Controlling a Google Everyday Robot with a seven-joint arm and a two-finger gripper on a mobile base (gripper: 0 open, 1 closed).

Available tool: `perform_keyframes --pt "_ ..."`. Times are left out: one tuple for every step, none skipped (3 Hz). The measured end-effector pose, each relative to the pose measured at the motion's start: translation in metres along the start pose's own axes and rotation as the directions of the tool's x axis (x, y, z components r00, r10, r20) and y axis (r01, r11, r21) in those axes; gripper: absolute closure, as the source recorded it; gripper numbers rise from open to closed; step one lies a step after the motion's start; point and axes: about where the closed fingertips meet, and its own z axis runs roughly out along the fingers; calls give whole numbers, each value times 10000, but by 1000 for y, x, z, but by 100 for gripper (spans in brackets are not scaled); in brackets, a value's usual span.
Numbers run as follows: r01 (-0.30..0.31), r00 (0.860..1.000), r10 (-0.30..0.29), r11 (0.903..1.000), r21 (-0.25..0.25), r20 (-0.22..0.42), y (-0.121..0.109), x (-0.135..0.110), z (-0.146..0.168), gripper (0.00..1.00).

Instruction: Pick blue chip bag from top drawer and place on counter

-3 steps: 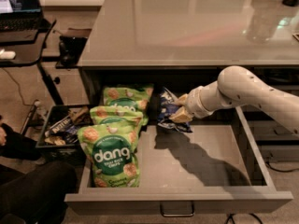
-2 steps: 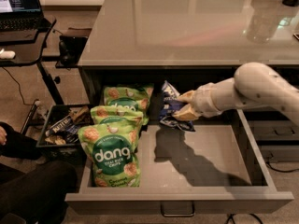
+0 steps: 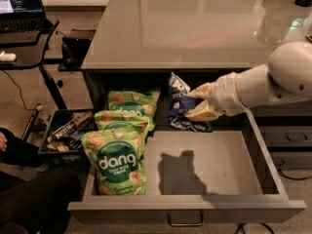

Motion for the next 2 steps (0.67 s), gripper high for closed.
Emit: perform_keyframes --pt "610 9975 -601 9979 225 -376 -4 -29 -30 100" --pt "651 9972 -642 9976 236 -391 -4 -31 -31 100"
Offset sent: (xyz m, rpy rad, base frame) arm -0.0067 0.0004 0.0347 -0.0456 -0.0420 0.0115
